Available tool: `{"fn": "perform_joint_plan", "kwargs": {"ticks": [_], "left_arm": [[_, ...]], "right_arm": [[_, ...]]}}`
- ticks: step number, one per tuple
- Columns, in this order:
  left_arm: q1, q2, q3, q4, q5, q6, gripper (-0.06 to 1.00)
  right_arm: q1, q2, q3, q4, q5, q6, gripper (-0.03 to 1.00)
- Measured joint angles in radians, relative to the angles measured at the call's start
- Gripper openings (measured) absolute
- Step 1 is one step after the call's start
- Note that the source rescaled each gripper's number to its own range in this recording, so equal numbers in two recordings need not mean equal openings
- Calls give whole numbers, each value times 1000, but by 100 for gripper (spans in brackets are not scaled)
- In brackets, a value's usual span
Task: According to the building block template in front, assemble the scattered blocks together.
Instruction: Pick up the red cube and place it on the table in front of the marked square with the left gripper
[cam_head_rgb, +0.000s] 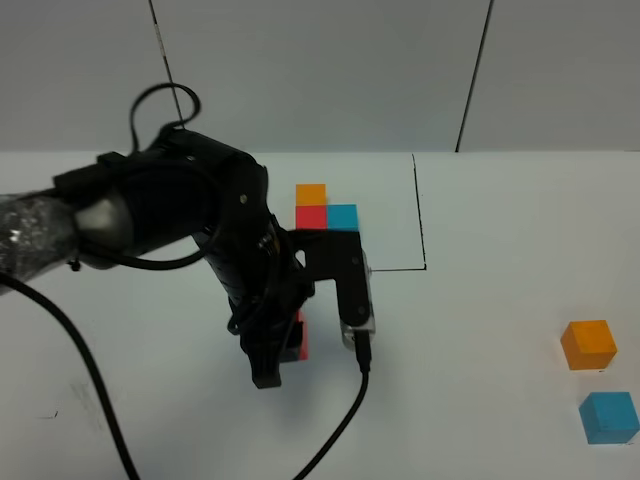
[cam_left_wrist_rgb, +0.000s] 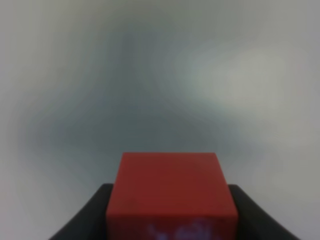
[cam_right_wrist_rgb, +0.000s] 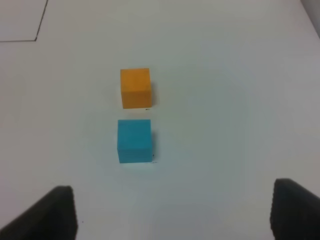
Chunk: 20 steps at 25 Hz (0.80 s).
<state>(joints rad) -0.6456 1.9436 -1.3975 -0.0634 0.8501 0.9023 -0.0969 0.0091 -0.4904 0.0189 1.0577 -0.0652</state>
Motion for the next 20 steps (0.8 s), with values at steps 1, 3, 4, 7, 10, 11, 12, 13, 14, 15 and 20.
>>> {"fn": "perform_joint_plan", "kwargs": {"ticks": [1,3,4,7,10,11,12,13,14,15,20], "left_arm": [[-3,28,0,-3,5,-2,0],[-12,74,0,-7,9,-6,0],[-14,97,0,-11,9,-9,0],[-23,142,0,-21,10,-2,0],[-40,166,0,-22,10,18,0],[-47,170,0,-20,7,21,0],[-53,174,0,-18,3,22,0],[-59,176,0,-14,-2,23,0],[-64,177,0,-2,-7,22,0],[-70,177,0,11,-8,17,0],[-73,177,0,81,-5,-39,0]], "right_arm": [[0,0,0,0,0,0,67],[0,0,0,0,0,0,67],[0,0,0,0,0,0,67],[0,0,0,0,0,0,67],[0,0,0,0,0,0,67],[0,0,0,0,0,0,67],[0,0,0,0,0,0,67],[0,0,0,0,0,0,67],[0,0,0,0,0,0,67],[0,0,0,0,0,0,67],[0,0,0,0,0,0,67]]}}
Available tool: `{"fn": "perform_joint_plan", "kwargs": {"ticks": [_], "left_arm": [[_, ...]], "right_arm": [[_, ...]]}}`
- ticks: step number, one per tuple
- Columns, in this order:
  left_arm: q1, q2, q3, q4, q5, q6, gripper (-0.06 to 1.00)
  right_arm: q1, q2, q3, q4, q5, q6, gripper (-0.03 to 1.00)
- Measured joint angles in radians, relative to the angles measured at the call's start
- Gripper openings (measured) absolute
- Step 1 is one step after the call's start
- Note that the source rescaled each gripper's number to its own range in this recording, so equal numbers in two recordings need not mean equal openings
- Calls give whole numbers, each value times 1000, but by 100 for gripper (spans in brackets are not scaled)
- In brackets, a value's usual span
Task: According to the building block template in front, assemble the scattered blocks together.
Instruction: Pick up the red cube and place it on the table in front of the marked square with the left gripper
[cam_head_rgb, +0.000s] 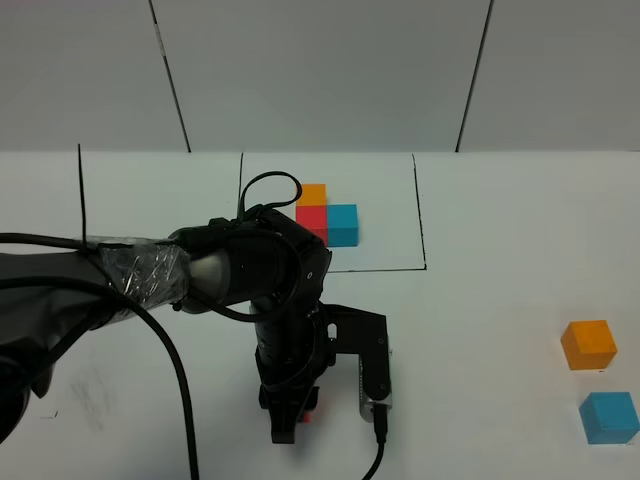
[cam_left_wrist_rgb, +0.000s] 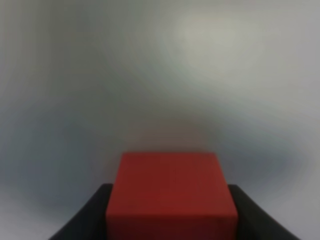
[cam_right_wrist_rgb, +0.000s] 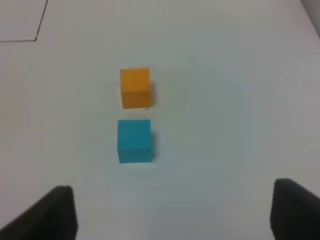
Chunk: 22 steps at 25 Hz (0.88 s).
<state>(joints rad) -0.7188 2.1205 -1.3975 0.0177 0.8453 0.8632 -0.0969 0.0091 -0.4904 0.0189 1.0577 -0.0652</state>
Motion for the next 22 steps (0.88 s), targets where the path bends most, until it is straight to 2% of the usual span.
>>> {"fn": "perform_joint_plan", "kwargs": {"ticks": [20,21,22], "left_arm": [[0,19,-9,1,10,-41,0],[0,19,-9,1,11,-43,2],[0,21,-9,-2,12,-45,9]], "right_arm": [[0,0,0,0,0,0,67],[0,0,0,0,0,0,67],[0,0,0,0,0,0,67]]}}
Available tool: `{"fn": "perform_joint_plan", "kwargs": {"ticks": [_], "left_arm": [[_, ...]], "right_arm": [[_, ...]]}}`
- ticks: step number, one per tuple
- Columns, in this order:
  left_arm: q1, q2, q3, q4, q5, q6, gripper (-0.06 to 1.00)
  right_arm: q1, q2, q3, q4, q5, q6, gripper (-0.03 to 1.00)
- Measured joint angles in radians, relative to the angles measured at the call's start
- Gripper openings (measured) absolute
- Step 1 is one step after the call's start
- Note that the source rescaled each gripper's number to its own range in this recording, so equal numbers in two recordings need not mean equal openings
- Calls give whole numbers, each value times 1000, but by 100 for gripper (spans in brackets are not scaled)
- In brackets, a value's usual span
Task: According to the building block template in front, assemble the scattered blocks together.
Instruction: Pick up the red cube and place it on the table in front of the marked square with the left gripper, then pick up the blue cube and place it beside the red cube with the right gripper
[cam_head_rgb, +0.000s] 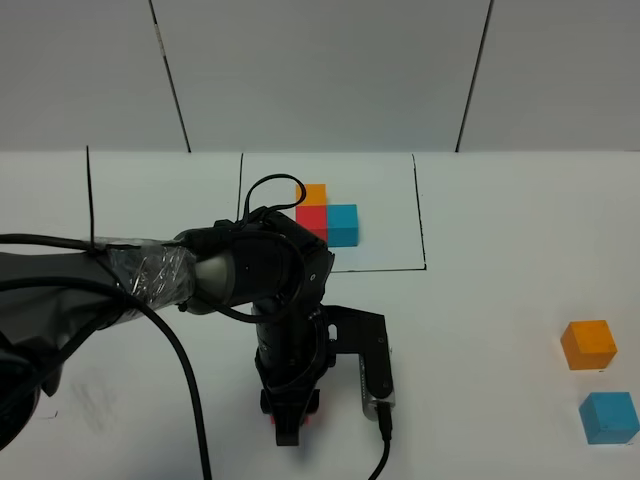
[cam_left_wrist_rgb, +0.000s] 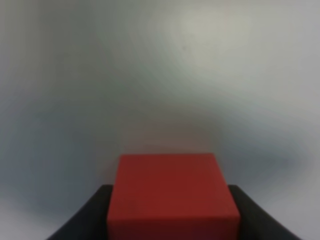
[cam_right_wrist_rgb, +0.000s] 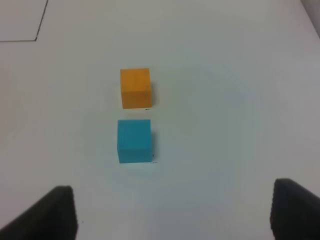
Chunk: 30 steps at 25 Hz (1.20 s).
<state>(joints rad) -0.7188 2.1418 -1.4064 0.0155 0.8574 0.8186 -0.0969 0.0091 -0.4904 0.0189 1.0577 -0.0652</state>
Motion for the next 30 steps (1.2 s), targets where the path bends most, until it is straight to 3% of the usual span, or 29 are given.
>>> {"fn": "perform_joint_plan", "kwargs": {"ticks": [5,7,9,12,15,19,21,25,30], "left_arm": [[-1,6,-13,10,52,-55,75],[-1,-15,-53,33,83,-87,92],[-1,-63,-112,61,116,-130,99],[-1,-161,-213,121,177,-232,100],[26,-266,-270,238,250,-451,94],[188,-382,-277,398,320,-819,86],[308,-431,-265,438,320,-926,83],[583,-569,-177,394,322,-966,81],[879,-797,7,265,319,-855,78]], "right_arm": [[0,0,0,0,0,0,67],[0,0,0,0,0,0,67],[0,0,0,0,0,0,67],[0,0,0,0,0,0,67],[0,0,0,0,0,0,67],[0,0,0,0,0,0,67],[0,0,0,0,0,0,67],[0,0,0,0,0,0,67],[0,0,0,0,0,0,67]]}}
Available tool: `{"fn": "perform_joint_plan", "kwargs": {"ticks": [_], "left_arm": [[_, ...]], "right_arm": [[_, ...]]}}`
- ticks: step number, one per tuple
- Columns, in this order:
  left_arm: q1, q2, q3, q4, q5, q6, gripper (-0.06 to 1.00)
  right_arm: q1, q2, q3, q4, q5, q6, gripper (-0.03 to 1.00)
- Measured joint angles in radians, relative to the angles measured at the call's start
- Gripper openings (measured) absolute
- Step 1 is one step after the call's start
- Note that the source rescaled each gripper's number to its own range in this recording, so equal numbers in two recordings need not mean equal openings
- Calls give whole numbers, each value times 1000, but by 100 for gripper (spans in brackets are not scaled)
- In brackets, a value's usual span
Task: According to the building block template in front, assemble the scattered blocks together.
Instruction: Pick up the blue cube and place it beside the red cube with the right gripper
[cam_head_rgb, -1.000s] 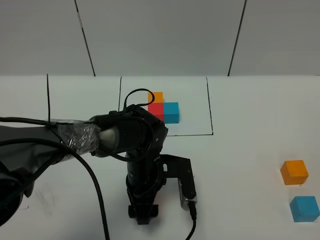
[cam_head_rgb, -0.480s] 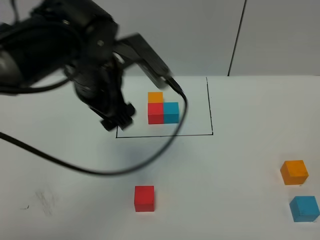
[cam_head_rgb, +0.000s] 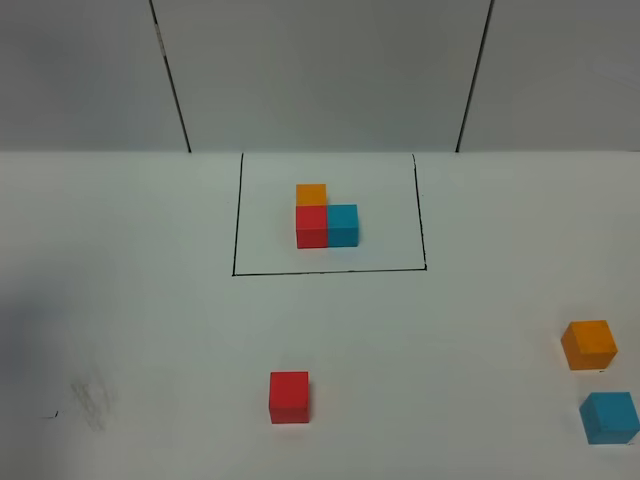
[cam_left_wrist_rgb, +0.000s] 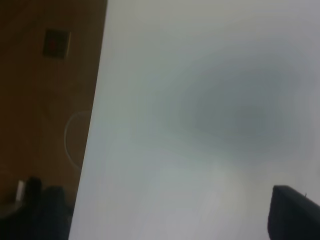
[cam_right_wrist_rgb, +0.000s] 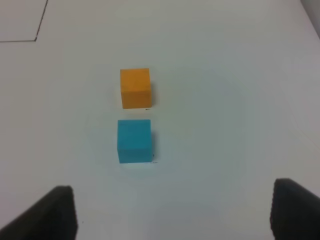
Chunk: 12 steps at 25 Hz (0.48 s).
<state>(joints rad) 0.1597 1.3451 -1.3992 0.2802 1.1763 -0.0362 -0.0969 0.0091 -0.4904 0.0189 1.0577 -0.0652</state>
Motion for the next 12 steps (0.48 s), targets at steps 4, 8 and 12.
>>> {"fn": "perform_joint_plan", "kwargs": {"ticks": [4,8,12], "left_arm": [[81,-243,154,-186,-106,105,76],[80,-537,254,-413,-185,299,74],[80,-837,310,-571,-197,424,73]], "right_arm": [[0,0,0,0,0,0,67],[0,0,1,0,0,0,67],[0,0,3,0,0,0,67]]}}
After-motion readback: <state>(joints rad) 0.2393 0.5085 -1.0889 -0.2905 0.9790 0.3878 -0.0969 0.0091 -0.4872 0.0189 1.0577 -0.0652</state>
